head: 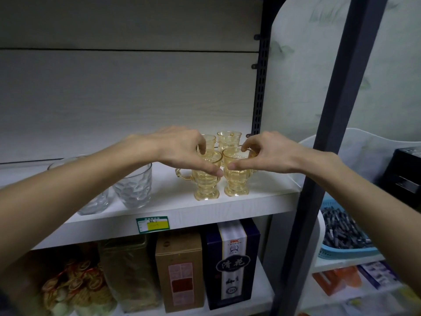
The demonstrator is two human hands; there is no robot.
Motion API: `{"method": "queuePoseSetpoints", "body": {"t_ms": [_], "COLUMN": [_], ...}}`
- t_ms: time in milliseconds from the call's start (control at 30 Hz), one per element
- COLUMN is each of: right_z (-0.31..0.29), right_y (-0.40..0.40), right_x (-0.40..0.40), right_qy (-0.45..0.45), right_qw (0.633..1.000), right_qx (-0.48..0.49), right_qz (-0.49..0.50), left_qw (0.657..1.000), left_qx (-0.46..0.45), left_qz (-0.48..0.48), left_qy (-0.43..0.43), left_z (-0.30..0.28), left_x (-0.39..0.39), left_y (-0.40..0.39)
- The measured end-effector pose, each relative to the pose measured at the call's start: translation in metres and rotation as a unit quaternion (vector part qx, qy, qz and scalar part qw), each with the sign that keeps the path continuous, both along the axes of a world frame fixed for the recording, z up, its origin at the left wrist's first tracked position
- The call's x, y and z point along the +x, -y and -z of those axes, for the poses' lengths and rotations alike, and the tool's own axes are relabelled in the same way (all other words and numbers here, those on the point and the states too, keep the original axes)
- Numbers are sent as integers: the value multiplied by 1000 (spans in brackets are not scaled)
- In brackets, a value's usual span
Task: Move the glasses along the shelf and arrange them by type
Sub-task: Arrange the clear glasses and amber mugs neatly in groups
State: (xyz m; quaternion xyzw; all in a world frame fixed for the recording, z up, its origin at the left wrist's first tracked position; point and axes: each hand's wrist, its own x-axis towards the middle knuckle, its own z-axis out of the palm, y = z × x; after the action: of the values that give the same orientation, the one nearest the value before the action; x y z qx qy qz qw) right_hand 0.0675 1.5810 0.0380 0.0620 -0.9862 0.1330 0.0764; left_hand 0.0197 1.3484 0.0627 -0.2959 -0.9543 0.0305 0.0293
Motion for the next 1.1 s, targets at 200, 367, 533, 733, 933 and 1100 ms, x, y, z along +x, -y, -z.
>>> {"method": "queuePoseSetpoints", "body": {"t_ms": [200,367,533,733,933,1100], "right_z": [-39,-42,-27,-21,-22,-28], "right_y": [2,7,11,3,-1,-7], "right_x": [-26,-101,-133,-140,-133,-132], "right_qy": [-85,40,121,71,92,130], "right_qw": [988,997,991,996,991,988], "right_qx": [-130,-59,-43,40,59,22], "right_qz": [-13,-10,-22,25,80,77], "left_qw": [988,998,983,987,992,989], "left_qx": [131,26,75,67,10,27], "left_qz": [-20,-32,-16,-4,-38,-38], "left_qy": [76,48,169,143,119,140], "left_z": [-43,-49,-29,-20,-16,-14], "left_x": [-17,-70,-96,-107,-106,-101], "left_y": [3,-7,-17,-15,-8,-11]}}
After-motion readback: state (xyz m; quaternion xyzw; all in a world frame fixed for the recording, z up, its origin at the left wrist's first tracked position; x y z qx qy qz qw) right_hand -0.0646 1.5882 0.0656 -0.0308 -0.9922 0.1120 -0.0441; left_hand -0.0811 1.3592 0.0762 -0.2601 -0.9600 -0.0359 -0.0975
